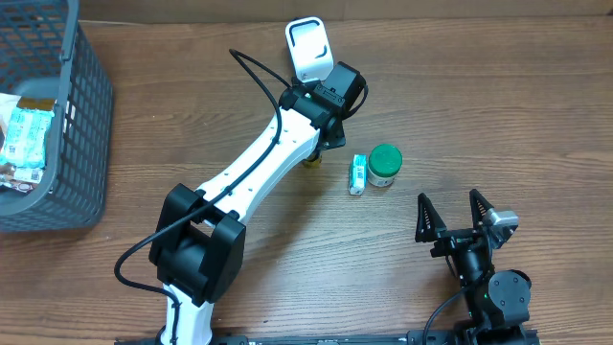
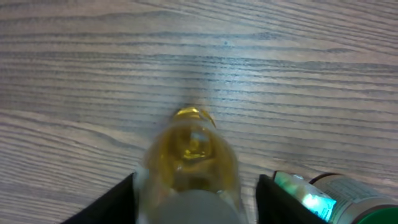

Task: Scan the item barcode
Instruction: 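Carry the yellow bottle to the scanner and present its barcode, then set the yellow bottle upright beside the jar and release it, then move the left gripper back into the grey basket, then grasp the green Freshening wipes pack in the basket and lift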

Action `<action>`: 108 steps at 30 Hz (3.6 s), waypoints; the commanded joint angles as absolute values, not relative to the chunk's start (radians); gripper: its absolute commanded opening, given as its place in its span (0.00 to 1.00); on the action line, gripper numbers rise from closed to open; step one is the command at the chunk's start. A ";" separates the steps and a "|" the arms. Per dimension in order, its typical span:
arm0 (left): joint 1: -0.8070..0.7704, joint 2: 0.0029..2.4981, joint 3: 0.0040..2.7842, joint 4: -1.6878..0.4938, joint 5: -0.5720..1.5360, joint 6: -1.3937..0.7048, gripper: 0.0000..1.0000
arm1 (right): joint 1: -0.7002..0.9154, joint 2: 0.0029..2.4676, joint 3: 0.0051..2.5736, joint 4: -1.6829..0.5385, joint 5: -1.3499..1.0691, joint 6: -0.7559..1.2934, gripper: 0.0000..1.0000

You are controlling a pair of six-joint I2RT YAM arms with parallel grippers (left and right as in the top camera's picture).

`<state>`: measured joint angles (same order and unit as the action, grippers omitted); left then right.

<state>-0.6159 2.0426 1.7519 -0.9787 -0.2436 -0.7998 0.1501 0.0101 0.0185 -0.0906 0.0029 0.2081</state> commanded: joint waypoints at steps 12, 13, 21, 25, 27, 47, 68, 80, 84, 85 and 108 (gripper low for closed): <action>-0.630 2.041 1.741 -0.934 -0.194 -0.785 0.43 | 0.144 0.003 0.008 -0.084 -0.002 0.201 1.00; -0.630 2.041 1.741 -0.931 -0.188 -0.785 0.44 | 0.144 0.003 0.008 -0.084 -0.002 0.201 1.00; -0.627 2.041 1.748 -0.918 -0.184 -0.708 0.93 | 0.144 0.003 0.008 -0.084 -0.002 0.201 1.00; -0.627 2.027 1.799 -0.921 -0.186 -0.568 1.00 | 0.144 0.003 0.008 -0.084 -0.002 0.201 1.00; -0.624 2.017 1.862 -0.943 -0.195 -0.509 1.00 | 0.144 0.003 0.008 -0.084 -0.002 0.201 1.00; -0.157 1.985 2.667 -1.392 -0.557 -0.074 0.99 | 0.144 0.003 0.008 -0.084 -0.002 0.201 1.00; 0.620 2.052 2.580 -1.330 -0.141 -0.021 1.00 | 0.144 0.003 0.008 -0.084 -0.002 0.201 1.00; 0.673 2.292 2.428 -1.306 -0.146 0.173 1.00 | 0.144 0.003 0.008 -0.084 -0.002 0.201 1.00; 0.663 2.379 2.426 -1.304 -0.217 0.201 1.00 | 0.144 0.003 0.008 -0.084 -0.002 0.201 1.00; 0.662 2.391 2.426 -1.301 -0.220 0.211 1.00 | 0.144 0.003 0.008 -0.084 -0.002 0.201 1.00; 0.641 2.538 2.423 -1.245 -0.222 0.315 1.00 | 0.144 0.003 0.008 -0.084 -0.002 0.201 1.00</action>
<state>0.6426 2.5027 2.4256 -1.2510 -0.2134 0.2932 0.1501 0.0101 0.0185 -0.0898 0.0029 0.2085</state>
